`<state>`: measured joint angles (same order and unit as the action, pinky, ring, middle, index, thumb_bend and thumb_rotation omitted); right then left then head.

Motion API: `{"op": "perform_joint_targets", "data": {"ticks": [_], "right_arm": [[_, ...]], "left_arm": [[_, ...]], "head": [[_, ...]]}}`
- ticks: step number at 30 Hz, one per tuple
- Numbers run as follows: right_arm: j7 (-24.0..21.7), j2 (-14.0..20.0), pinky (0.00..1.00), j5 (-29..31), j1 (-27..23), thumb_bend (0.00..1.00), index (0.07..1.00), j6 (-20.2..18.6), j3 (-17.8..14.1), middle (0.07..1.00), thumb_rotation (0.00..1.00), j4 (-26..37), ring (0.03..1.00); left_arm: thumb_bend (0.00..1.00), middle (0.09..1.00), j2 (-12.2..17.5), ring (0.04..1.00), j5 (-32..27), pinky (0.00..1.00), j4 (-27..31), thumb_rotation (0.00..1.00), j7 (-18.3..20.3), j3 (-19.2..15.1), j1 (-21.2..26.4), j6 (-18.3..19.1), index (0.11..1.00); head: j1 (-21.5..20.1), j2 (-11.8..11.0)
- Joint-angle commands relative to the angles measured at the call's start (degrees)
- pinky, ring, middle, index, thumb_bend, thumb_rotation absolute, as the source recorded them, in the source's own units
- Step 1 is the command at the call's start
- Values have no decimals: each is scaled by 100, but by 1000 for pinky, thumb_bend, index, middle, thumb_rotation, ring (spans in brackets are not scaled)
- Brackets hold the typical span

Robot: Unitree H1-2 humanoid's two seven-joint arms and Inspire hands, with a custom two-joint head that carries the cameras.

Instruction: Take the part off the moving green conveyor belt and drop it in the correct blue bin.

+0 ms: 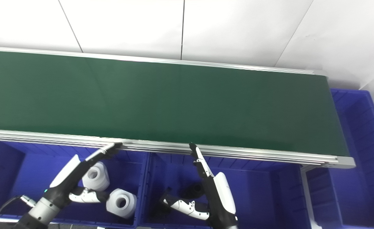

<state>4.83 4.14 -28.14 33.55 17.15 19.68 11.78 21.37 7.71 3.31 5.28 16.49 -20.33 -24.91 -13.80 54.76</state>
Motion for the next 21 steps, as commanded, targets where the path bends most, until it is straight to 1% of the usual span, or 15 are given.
{"op": "perform_joint_targets", "data": {"ticks": [1, 3, 5, 7, 9, 12, 14, 16, 21], "right_arm": [[-38, -59, 849, 11, 72, 777, 1000, -46, 38, 978, 625, 242, 935], [-57, -77, 844, 8, 87, 778, 991, -64, 48, 980, 607, 251, 935], [-45, -100, 835, -73, 95, 783, 989, -107, 57, 976, 606, 252, 929], [-48, -112, 838, -66, 85, 783, 992, -107, 72, 976, 601, 220, 930], [-33, -131, 846, -67, 71, 779, 994, -91, 87, 977, 595, 182, 933], [-27, -155, 862, -66, 44, 777, 999, -97, 104, 979, 593, 138, 939], [-50, -162, 872, -17, 29, 772, 1000, -105, 113, 982, 586, 126, 945], [-37, -190, 874, -22, 23, 772, 1000, -116, 112, 980, 580, 114, 944], [-12, -219, 872, -109, -2, 774, 1000, -125, 116, 982, 602, 108, 943]], "left_arm": [[871, 888, -56, 854, -537, 805, 47, 765, 13, -106, -36, -201, 887], [868, 883, -188, 845, -861, 797, 3, 754, 195, -274, -69, -201, 885], [851, 877, -370, 836, -1097, 794, -53, 736, 467, -508, -63, -201, 889], [850, 874, -545, 832, -1231, 795, -123, 725, 792, -761, -41, -201, 890], [853, 867, -735, 825, -1319, 789, -207, 720, 1077, -1031, -37, -201, 885], [865, 843, -1036, 796, -1485, 766, -332, 706, 1489, -1478, -79, -201, 868], [852, 832, -1204, 783, -1542, 757, -368, 721, 1757, -1750, -98, -201, 864], [859, 823, -1357, 777, -1667, 753, -461, 713, 2098, -2032, -78, -201, 862], [868, 816, -1590, 770, -1673, 727, -520, 718, 2558, -2437, -27, -201, 852]], "head": [[-202, -28], [-365, -30], [-496, -34], [-642, -30], [-686, -39], [-667, -26], [-645, -29], [-619, -34], [-545, -52]]}}
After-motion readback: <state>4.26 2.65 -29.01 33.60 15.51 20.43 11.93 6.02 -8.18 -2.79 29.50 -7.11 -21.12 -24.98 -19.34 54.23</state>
